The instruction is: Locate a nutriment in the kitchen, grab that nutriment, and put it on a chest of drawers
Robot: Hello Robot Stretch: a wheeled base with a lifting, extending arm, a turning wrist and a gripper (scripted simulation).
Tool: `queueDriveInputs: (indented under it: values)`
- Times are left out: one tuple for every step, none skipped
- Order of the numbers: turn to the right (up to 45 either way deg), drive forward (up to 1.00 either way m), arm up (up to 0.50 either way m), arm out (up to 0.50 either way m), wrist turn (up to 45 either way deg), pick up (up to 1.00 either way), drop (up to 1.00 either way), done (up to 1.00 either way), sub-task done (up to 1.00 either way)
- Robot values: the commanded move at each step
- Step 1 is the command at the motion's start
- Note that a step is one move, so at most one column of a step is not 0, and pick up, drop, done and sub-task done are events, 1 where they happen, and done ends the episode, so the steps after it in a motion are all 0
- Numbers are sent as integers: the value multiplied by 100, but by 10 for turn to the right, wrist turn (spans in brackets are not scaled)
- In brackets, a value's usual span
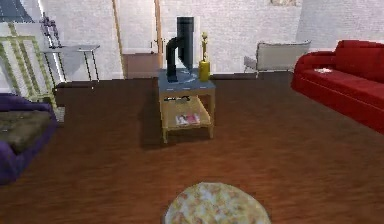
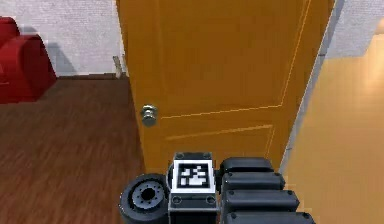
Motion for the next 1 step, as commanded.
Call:
queueDriveInputs:
  values:
    - [60, 0, 0, 0, 0, 0, 0, 0, 0]
